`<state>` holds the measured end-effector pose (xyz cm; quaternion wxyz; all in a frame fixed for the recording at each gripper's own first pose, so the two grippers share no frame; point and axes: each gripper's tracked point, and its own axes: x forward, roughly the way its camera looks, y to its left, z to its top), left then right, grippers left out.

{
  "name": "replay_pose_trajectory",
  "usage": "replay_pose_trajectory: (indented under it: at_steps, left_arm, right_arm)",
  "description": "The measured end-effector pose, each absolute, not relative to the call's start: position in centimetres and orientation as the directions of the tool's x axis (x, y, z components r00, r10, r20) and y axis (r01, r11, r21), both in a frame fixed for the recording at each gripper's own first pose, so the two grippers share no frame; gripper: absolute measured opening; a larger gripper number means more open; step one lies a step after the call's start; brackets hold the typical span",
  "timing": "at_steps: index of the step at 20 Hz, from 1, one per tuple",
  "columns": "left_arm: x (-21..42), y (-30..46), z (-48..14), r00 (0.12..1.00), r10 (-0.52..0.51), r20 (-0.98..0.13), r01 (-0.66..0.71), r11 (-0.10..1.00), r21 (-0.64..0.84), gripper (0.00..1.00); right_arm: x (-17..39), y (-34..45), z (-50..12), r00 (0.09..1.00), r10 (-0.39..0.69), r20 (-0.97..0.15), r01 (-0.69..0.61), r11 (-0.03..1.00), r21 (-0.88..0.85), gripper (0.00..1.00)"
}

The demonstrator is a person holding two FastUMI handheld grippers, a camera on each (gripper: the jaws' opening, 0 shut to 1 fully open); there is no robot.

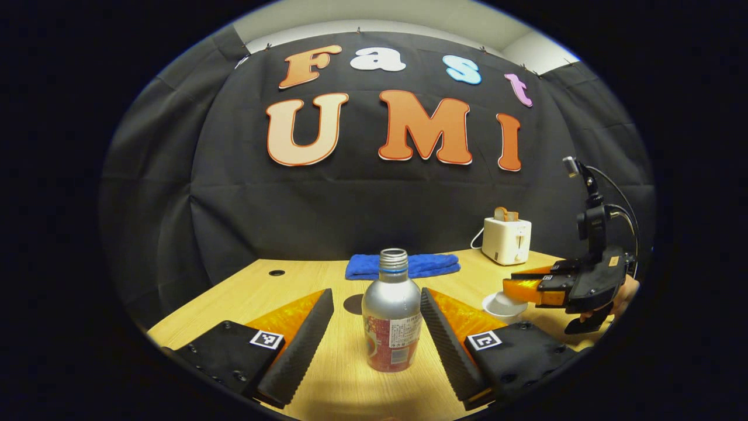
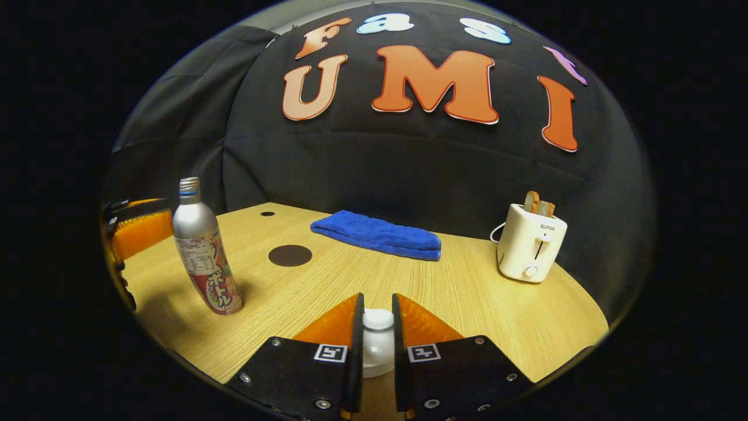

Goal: Open the teacup lid with one hand, grasp the water bottle and pour water into the teacup with the other hand; after pouring, place the water bottle on the coaster and then close the teacup lid.

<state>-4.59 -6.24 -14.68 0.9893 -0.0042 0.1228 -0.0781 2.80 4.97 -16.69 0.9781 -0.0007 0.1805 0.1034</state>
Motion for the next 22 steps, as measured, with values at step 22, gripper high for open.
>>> replay_pose_trajectory:
  at_steps: [22]
  left_arm:
    - [-2.3,-8.2,-22.1,0.891,-0.176,-0.418,0.141,0.984,-0.113,0.96]
  right_arm:
    - [1.6,-0.7,-14.4,0.945,0.093,-0.312,-0.093,0.996,0.016,0.23]
